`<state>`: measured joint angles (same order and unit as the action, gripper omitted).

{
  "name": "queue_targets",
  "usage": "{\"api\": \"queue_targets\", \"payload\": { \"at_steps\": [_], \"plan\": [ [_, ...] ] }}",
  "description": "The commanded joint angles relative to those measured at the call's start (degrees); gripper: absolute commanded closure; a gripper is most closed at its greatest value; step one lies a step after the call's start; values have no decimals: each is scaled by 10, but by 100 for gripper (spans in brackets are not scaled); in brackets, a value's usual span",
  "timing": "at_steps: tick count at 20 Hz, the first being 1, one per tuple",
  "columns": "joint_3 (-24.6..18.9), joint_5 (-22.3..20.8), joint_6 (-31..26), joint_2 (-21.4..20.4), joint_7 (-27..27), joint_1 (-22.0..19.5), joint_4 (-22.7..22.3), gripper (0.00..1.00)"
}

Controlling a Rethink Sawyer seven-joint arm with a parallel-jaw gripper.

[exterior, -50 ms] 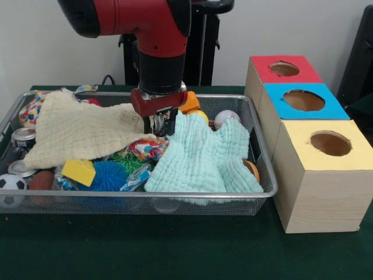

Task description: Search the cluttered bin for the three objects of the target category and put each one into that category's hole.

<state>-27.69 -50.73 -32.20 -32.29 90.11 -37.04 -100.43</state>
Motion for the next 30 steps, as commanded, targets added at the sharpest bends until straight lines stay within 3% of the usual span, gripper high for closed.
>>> {"api": "queue_targets", "payload": {
  "at_steps": [1,3,9,12,15,18,22,30],
  "plan": [
    [21,-81,33,58,-60,-4,42,0],
    [9,-68,17,50,-81,-14,38,0],
    [-61,38,-85,-33,-174,-76,-3,0],
    [-80,77,-142,-68,-195,-86,1,0],
    [-96,93,-168,-78,-201,-93,7,0],
    [-95,75,-153,-68,-184,-88,11,0],
    [-85,46,-114,-43,-122,-67,14,0],
    [-65,59,-69,-48,-17,-20,0,0]
  ]
}}
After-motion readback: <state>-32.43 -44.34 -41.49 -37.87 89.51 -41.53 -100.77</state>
